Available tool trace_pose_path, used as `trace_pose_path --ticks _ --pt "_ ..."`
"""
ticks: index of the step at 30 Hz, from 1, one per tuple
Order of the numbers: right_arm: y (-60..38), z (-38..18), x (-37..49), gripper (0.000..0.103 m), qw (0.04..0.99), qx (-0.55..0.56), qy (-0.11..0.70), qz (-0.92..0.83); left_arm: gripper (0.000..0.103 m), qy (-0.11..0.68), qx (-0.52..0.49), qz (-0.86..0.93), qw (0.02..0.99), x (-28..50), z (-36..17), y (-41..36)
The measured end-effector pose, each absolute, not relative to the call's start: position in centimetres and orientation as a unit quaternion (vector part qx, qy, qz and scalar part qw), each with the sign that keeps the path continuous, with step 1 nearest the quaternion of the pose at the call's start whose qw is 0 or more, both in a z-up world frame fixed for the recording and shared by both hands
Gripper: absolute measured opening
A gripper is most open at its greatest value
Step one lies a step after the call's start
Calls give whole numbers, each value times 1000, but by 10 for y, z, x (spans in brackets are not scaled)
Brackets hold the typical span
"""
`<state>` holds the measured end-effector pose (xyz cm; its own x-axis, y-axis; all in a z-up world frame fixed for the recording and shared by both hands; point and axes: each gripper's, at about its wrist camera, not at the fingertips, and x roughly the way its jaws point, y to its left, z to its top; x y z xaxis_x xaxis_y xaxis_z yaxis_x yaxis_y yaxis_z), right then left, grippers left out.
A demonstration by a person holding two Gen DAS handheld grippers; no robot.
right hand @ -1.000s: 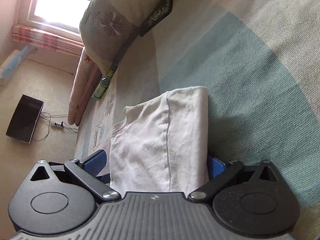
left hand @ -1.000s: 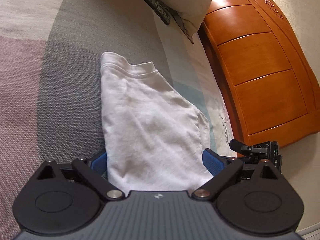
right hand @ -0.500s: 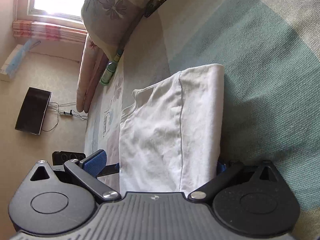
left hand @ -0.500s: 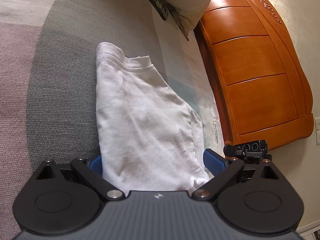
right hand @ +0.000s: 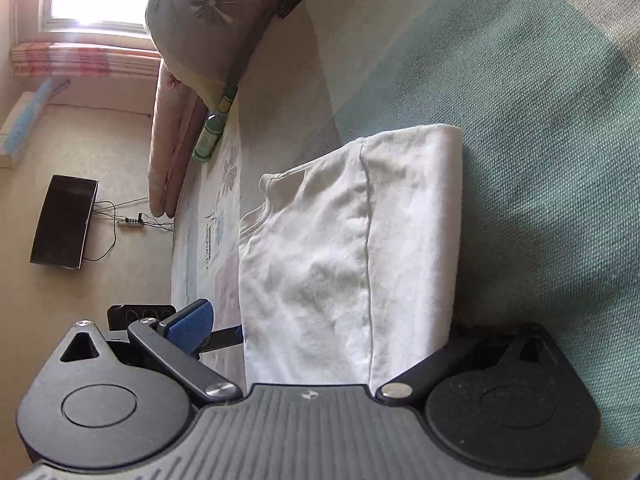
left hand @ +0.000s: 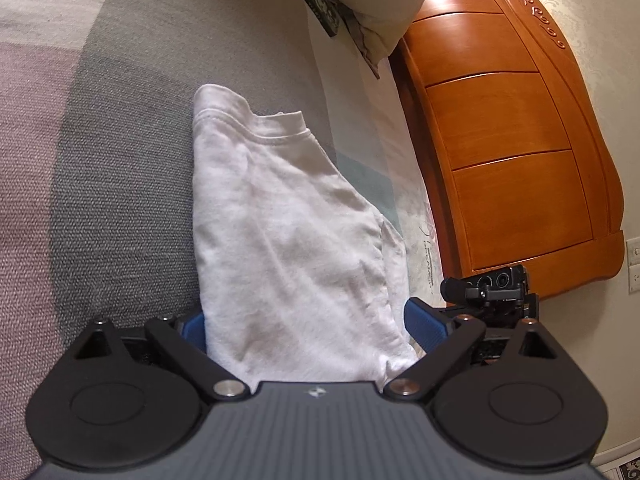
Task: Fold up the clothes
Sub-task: 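Roll both grippers and lower them around the folded shirt's edge, then close both grippers on the shirt edge and lift it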
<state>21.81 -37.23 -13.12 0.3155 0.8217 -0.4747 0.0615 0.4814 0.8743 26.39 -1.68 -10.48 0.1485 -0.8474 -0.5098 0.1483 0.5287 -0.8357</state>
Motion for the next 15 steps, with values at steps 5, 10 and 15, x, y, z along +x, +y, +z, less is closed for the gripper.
trace_pose_path --ticks 5,10,15 --pt "-368 -129 211 103 709 408 503 280 94 549 -311 -353 691 264 -102 -27" --pt "-367 -128 197 103 710 392 502 300 82 550 -302 -337 702 255 -99 -27" --pt "-370 -129 187 103 716 370 499 319 79 553 -303 -337 699 265 -103 -28"
